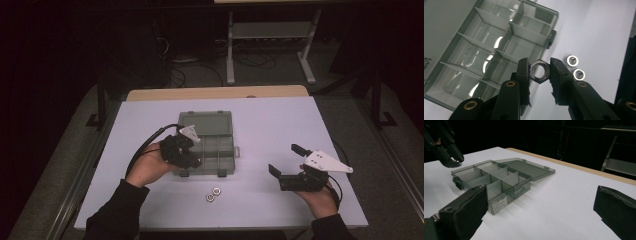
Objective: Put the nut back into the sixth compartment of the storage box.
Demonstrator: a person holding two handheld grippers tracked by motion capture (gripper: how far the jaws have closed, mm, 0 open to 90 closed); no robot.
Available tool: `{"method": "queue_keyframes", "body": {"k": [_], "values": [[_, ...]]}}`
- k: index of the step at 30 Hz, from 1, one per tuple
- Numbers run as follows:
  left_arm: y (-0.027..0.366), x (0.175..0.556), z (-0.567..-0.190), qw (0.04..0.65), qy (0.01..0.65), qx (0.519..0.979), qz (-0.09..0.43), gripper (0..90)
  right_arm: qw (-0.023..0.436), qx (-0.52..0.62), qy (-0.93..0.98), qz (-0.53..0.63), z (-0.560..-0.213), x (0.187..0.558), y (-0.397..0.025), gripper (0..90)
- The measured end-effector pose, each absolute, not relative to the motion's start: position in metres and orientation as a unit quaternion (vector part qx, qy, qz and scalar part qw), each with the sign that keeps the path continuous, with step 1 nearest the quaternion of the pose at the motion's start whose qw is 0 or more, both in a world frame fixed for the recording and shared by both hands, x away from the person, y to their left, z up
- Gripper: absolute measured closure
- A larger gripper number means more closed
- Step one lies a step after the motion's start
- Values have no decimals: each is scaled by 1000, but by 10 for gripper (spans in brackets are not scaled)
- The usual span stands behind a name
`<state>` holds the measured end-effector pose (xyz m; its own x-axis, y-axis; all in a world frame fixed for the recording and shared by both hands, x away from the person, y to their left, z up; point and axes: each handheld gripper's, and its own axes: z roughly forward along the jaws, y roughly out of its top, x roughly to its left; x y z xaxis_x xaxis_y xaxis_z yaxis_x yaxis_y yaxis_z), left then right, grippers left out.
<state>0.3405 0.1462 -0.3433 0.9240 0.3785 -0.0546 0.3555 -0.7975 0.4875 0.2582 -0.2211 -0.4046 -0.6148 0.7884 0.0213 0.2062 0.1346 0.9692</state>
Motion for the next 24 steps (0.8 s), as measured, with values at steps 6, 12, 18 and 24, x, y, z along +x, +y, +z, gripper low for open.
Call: {"method": "queue_keyframes", "body": {"k": [6,12,18,24], "values": [[147,353,-349,249,216,944,32,705,259,357,705,556,-405,258,-222,0],[148,360,-357,245,226,942,39,705,259,355,706,556,-405,257,-222,0],[149,366,-366,240,231,942,36,705,260,355,706,555,-405,257,-221,0],[148,368,-374,230,237,943,37,705,261,354,706,555,-405,257,-222,0]]}}
